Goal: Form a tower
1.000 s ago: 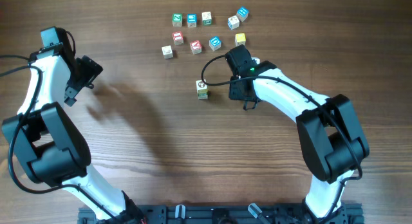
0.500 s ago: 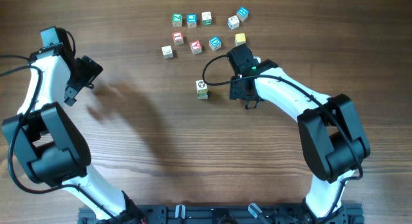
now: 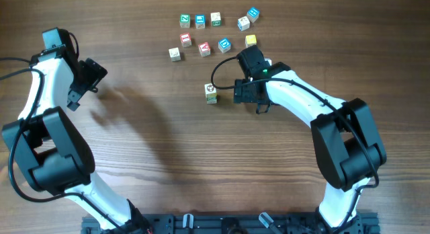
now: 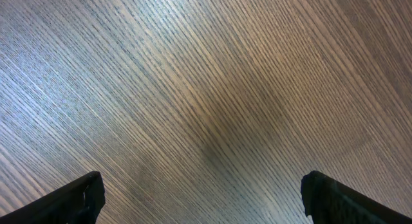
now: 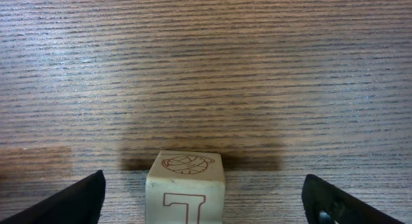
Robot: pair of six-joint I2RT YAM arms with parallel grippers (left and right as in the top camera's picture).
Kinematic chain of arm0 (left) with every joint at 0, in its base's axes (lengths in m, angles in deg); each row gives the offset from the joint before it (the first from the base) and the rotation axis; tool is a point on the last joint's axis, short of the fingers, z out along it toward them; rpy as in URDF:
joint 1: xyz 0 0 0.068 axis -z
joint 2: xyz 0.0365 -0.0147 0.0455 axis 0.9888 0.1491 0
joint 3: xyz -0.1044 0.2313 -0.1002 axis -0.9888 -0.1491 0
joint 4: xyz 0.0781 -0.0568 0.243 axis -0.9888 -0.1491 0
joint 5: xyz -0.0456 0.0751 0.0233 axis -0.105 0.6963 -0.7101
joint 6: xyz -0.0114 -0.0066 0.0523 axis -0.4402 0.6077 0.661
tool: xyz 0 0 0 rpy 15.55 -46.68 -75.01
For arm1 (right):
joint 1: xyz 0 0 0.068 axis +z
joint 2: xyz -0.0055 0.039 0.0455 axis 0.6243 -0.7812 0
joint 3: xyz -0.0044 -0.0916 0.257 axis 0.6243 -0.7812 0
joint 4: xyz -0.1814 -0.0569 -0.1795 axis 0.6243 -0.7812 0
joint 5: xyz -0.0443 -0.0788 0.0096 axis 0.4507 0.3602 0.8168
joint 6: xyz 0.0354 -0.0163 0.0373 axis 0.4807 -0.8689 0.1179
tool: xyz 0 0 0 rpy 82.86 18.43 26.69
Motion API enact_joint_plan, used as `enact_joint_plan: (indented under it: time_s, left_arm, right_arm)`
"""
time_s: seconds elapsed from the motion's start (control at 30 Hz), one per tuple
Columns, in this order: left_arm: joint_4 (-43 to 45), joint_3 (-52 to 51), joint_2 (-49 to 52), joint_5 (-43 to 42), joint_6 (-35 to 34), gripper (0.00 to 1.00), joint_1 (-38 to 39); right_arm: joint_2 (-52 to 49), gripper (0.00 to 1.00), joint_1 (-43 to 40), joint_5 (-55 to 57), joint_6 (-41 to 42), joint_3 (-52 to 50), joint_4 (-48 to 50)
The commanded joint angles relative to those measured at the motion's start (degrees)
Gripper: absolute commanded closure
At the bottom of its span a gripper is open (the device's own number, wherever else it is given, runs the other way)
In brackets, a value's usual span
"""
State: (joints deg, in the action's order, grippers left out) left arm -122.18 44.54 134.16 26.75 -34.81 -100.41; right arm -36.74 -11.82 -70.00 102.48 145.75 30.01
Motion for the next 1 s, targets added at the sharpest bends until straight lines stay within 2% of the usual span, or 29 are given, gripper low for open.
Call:
enact_joint_plan:
  time_s: [0.0,0.33,0.73,0.97]
  left_arm:
    - [0.0,0.6,-1.2,0.5,-0.2,0.00,-0.2]
    - [0.0,0.6,-1.2,0.5,-0.2,0.00,-0.1]
    - [0.0,0.6,-1.2,0.5,-0.2,0.00,-0.1]
    - [0.0,0.6,-1.2,0.5,-0.2,0.00,-0.1]
  right_arm:
    - [1.6,0.04,-0.3,0.8,0.0,1.3,-0.2]
    - [1.5,0.01,-0.3,0.8,0.0,1.3,-0.5]
    - [1.5,0.11,-0.3,-1.4,0.1,1.3,-1.4]
    - [1.5,0.11,-0.3,-1.1,0.1,1.3,-1.4]
